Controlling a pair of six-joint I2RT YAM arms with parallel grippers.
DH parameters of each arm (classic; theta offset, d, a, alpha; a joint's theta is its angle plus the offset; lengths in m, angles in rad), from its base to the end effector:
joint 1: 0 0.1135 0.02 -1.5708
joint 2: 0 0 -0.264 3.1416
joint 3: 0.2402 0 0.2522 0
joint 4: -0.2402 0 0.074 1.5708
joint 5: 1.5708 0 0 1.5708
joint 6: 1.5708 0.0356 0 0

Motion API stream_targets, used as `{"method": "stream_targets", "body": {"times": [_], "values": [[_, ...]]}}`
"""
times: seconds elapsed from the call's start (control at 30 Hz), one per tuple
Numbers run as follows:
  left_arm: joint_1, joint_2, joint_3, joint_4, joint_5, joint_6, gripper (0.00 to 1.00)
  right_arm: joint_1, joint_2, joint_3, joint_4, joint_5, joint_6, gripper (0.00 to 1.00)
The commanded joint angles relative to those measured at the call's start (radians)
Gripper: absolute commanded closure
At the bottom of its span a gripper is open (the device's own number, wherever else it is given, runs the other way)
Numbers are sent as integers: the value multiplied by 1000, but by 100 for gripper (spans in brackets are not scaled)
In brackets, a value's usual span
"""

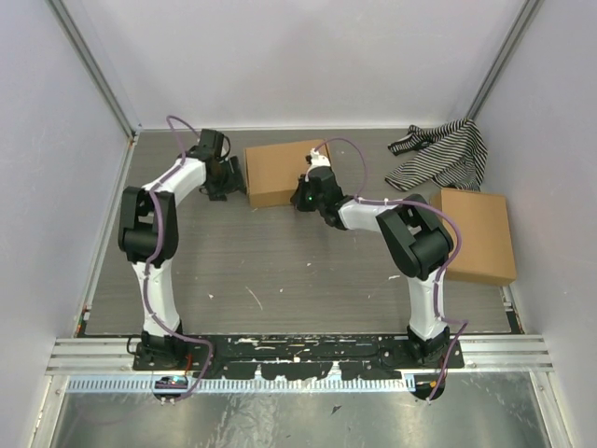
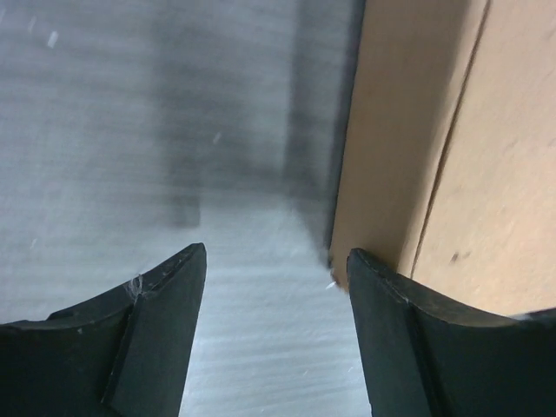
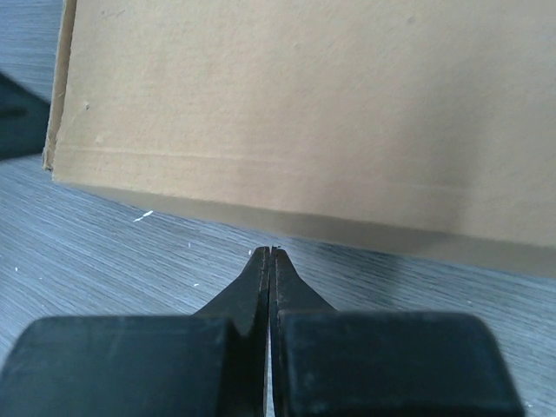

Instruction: Fold the paper box

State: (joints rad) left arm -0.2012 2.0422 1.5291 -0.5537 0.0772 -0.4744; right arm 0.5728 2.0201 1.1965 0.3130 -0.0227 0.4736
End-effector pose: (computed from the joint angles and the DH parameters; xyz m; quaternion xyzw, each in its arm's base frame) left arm 0.4263 -0.0898 0.1849 -0.1222 0.9600 -0.1178 0.2227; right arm 0.3700 0.2396 0.1588 -0.0485 0.8614 0.2611 0.4331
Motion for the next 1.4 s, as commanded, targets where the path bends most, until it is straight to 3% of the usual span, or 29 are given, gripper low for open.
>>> {"method": "stream_targets", "body": {"times": [0.0, 0.17, 0.4, 0.5, 0.63, 0.8, 0.9, 1.1, 1.2, 1.37], "values": [[-16, 94, 142, 43, 108, -50, 28, -9, -56, 4, 7, 10, -15, 99], [-110, 192, 322, 165, 191, -28, 27, -18, -49, 2, -10, 25, -13, 99], [-187, 581, 985, -20, 258, -65, 24, -35, -53, -2, -24, 44, -5, 99], [-183, 611, 1064, -26, 234, -86, 25, -45, -62, 3, -41, 63, -1, 99], [-154, 443, 818, 68, 184, -89, 25, -66, -53, 24, -58, 66, -11, 99], [-86, 38, 252, 302, 126, -146, 26, -108, 17, 102, -54, 21, -10, 99], [-75, -213, 10, 355, 86, -119, 26, -143, 77, 179, -60, -29, -5, 99], [-75, -553, -319, 356, 70, -93, 26, -187, 186, 339, -67, -83, 14, 99], [-76, -669, -396, 295, 45, -59, 26, -208, 230, 416, -98, -104, 10, 99], [-75, -851, -457, 218, -11, 3, 24, -229, 132, 315, 7, -169, 5, 98]]}}
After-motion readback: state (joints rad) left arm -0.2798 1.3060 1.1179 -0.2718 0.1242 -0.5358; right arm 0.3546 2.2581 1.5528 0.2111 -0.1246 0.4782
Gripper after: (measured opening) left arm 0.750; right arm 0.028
